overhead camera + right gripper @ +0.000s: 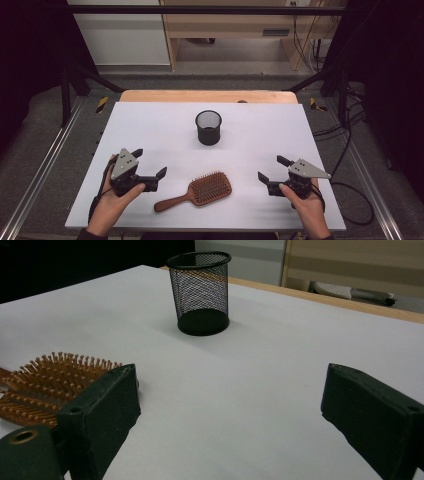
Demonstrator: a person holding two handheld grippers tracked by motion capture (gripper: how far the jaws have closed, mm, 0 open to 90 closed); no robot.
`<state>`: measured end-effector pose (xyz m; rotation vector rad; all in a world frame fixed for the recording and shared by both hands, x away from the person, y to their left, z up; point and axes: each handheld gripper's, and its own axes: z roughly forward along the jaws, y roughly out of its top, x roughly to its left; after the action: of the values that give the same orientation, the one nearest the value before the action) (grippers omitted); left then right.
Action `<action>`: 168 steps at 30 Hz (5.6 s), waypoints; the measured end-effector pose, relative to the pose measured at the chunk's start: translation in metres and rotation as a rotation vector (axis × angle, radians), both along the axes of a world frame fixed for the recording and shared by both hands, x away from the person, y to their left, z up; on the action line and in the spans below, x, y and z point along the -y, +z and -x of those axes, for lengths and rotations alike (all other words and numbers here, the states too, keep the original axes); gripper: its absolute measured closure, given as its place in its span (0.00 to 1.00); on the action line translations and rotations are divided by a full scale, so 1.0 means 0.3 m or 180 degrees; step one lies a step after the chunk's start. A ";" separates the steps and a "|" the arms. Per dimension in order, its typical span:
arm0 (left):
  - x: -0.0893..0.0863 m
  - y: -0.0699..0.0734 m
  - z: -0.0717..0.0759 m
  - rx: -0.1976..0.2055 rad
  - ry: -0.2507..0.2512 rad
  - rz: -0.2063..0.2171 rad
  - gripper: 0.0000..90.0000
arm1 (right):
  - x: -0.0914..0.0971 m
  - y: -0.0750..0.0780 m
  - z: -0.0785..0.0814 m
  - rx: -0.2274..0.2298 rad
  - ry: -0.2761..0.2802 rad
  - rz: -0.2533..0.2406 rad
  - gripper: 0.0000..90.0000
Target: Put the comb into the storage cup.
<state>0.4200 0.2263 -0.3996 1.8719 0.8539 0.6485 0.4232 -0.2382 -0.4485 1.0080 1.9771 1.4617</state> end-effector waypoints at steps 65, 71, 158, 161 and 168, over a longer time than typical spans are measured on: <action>0.311 -0.161 -0.037 -0.1576 -0.1567 -0.1981 0.73 | -0.008 -0.013 -0.010 -0.0063 -0.0014 0.0100 0.09; 0.326 -0.162 -0.044 -0.1677 -0.1567 -0.2034 0.77 | -0.010 -0.014 -0.010 -0.0069 -0.0006 0.0107 0.09; 0.250 -0.039 -0.016 0.0335 -0.0415 0.0096 0.81 | -0.510 0.292 -0.134 -0.0469 0.0621 -0.1173 0.12; 0.249 -0.040 -0.015 0.0337 -0.0398 0.0106 0.81 | -0.521 0.308 -0.145 -0.0490 0.0634 -0.1191 0.14; 0.248 -0.037 -0.011 0.0383 -0.0403 0.0158 0.81 | -0.539 0.323 -0.165 -0.0551 0.0654 -0.1226 0.22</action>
<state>0.4232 0.1520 -0.4109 1.8069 0.6627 0.6484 0.4728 -0.0765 -0.3517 1.1482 2.0100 1.9833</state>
